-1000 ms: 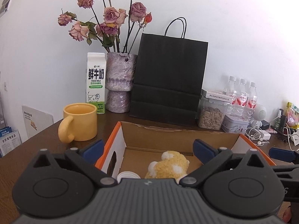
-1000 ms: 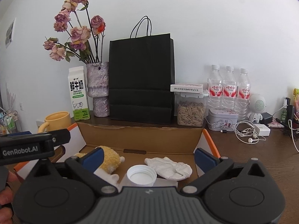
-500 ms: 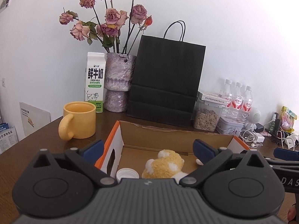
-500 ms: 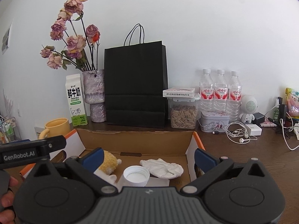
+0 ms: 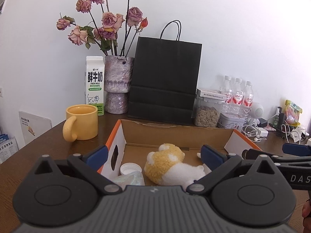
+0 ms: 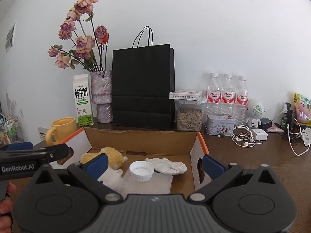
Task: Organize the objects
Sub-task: 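Withdraw both tools from the box back toward the cluttered table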
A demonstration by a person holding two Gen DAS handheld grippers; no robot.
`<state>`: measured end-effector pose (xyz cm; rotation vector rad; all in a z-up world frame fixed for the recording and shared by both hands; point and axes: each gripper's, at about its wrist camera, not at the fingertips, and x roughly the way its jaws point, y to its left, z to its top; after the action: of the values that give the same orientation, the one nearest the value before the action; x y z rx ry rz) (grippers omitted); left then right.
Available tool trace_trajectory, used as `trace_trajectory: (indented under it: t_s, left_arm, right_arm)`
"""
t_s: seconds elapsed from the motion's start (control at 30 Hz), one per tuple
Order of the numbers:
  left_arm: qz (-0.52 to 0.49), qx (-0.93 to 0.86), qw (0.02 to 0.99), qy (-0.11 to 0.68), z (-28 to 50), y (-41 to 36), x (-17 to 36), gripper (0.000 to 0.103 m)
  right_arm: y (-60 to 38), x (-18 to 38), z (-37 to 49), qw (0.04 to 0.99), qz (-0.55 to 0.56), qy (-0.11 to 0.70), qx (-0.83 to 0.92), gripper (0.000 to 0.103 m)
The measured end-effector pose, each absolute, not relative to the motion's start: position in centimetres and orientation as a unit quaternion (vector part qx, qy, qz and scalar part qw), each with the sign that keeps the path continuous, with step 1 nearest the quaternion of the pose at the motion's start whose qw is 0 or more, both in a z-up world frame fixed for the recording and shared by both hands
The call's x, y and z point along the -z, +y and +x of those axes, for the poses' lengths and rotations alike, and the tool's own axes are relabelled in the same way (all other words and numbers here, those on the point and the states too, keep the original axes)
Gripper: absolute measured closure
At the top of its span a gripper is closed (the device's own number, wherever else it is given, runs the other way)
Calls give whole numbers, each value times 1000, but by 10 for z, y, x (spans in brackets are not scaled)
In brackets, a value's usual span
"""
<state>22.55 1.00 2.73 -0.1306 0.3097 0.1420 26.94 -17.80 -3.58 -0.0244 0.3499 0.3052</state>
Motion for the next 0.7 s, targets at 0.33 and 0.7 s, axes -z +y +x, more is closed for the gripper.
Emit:
trace_trajectory:
  t_s: [0.33, 0.7]
  left_arm:
    - [-60, -63, 981, 174, 194, 7, -28, 0]
    - [-47, -63, 976, 203, 156, 8, -24, 0]
  right_arm:
    - [-194, 46, 230, 969, -23, 194, -152, 0]
    - [-215, 61, 181, 964, -32, 221, -147, 0]
